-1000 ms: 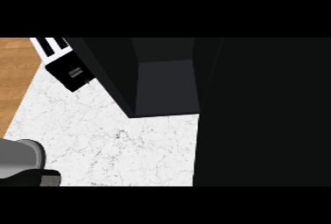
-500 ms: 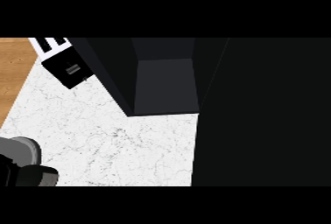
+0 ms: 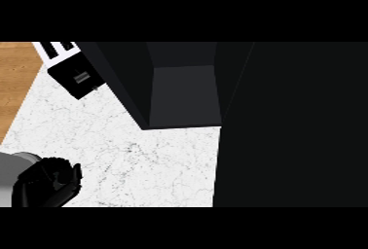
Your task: Pick up the wine, place it into the cabinet and close the cabinet
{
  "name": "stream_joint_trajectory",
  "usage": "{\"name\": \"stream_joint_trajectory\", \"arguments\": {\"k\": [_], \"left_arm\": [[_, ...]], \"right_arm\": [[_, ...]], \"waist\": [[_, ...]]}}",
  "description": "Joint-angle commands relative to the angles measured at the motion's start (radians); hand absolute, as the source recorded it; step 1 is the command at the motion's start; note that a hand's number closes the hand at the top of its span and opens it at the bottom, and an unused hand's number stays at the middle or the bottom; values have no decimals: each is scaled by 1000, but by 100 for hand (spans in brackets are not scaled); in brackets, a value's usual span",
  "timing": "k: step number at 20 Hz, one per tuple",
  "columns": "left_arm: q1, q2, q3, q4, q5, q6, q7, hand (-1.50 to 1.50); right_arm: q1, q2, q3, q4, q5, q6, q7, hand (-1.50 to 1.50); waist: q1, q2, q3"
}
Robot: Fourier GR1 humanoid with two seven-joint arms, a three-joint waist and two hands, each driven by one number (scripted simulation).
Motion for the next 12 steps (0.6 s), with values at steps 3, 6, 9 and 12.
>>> {"name": "stream_joint_trajectory", "arguments": {"k": [3,6,9,12], "left_arm": [[-33,-28,-127,66,13,-204,-33,150],[-71,-49,-171,45,-31,-179,-15,150],[-94,-82,-229,-12,-75,-118,52,150],[-98,-110,-257,-104,-104,-44,107,150]], "right_arm": [[56,-24,-42,-183,-61,-2,71,-150],[20,-20,-68,-153,-65,-3,97,-150],[37,-38,-102,-188,-107,11,119,-150],[38,-15,-76,-211,-68,-10,144,-150]], "waist": [[16,2,-10],[32,5,-10],[32,4,-9],[40,3,-9]]}}
